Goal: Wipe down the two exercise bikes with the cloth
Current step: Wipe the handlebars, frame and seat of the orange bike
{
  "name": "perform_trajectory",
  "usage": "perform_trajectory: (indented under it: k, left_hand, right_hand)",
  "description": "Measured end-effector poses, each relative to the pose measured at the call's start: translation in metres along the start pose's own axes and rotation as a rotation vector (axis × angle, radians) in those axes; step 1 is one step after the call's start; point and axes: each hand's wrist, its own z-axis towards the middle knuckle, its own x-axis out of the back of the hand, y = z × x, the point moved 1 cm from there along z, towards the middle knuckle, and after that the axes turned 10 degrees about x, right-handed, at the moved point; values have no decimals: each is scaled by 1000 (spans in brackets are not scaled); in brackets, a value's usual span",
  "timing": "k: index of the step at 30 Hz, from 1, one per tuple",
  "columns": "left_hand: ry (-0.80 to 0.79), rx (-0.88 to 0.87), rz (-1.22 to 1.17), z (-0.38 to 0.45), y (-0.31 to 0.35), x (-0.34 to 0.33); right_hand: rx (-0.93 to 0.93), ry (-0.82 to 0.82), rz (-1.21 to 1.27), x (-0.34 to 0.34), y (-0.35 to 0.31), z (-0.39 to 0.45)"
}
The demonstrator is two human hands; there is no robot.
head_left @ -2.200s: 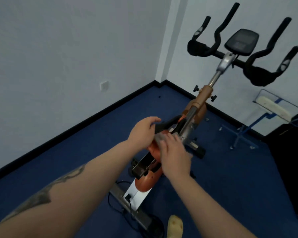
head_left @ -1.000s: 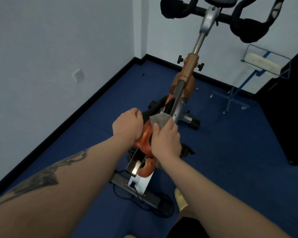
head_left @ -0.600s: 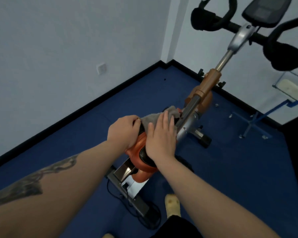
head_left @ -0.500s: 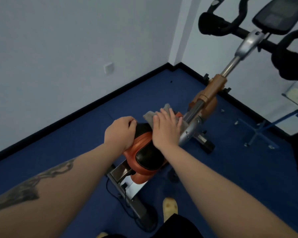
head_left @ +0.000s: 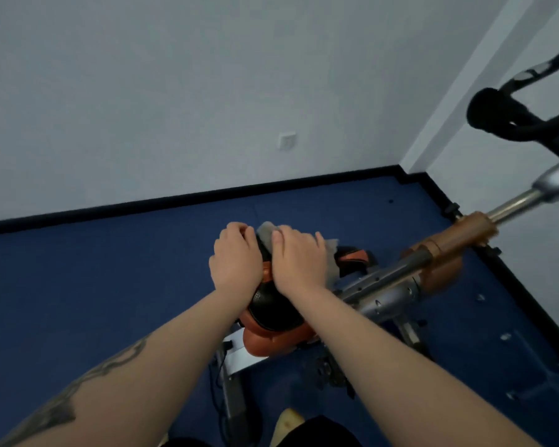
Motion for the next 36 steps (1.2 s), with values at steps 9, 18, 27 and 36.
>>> perform_trajectory:
  k: [9, 18, 27, 36]
  left_hand:
    - [61, 79, -202, -35, -20, -2]
    - [75, 96, -286, -44, -30, -6]
    - [-301, -5, -336, -54, -47, 6]
    - [-415, 141, -240, -45, -50, 6]
  right_hand:
    - [16, -223, -119, 17, 38, 17]
    - [327, -455, 267, 15, 43, 36]
    - [832, -505, 410, 4, 21, 48]
    - [1010, -461, 289, -5, 15, 51]
